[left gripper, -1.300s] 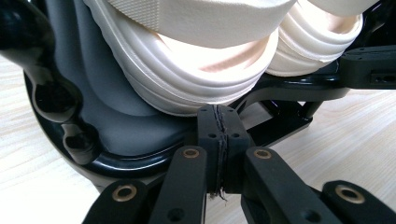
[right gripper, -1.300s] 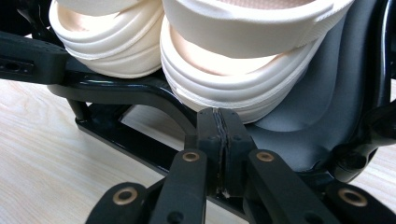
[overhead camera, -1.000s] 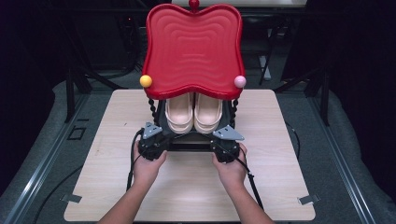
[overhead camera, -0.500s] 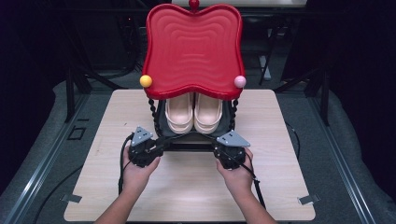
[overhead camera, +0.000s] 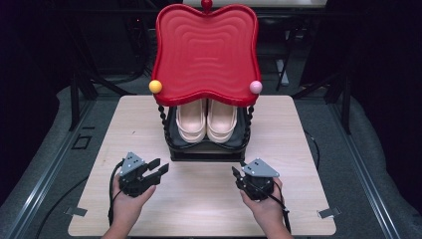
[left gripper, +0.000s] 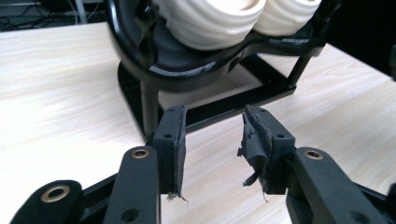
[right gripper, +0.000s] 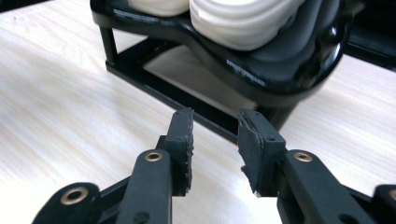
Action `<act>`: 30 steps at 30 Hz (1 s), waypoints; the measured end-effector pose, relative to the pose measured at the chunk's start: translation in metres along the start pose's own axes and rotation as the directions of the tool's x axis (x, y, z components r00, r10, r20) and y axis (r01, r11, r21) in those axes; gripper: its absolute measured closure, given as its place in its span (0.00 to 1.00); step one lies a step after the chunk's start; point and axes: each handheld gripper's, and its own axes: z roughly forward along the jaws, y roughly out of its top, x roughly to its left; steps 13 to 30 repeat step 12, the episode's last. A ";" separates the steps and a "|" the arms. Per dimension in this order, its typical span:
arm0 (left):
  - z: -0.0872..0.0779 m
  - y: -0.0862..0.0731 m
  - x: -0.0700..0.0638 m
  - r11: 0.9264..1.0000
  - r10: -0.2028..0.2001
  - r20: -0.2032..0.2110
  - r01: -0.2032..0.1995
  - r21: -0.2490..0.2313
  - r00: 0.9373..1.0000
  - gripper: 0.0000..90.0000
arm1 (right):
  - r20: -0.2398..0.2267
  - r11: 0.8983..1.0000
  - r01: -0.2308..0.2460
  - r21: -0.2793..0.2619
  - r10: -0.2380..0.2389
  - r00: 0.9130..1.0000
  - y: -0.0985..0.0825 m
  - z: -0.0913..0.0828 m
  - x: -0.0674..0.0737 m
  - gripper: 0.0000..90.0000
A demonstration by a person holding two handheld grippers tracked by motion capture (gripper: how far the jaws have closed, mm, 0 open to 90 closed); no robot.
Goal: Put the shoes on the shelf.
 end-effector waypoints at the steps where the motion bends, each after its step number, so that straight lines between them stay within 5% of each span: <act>1: -0.002 -0.003 0.001 1.000 -0.005 0.002 0.006 -0.004 1.000 0.64 | 0.005 1.000 -0.003 -0.006 0.003 1.000 -0.002 -0.001 0.000 0.71; 12: -0.005 -0.032 0.007 1.000 0.004 0.043 -0.004 -0.003 0.999 0.53 | -0.005 1.000 -0.011 -0.007 0.011 1.000 -0.031 -0.003 -0.001 0.61; 30: -0.005 -0.032 0.007 1.000 0.004 0.043 -0.004 -0.003 0.999 0.53 | -0.005 1.000 -0.011 -0.007 0.011 1.000 -0.031 -0.003 -0.001 0.61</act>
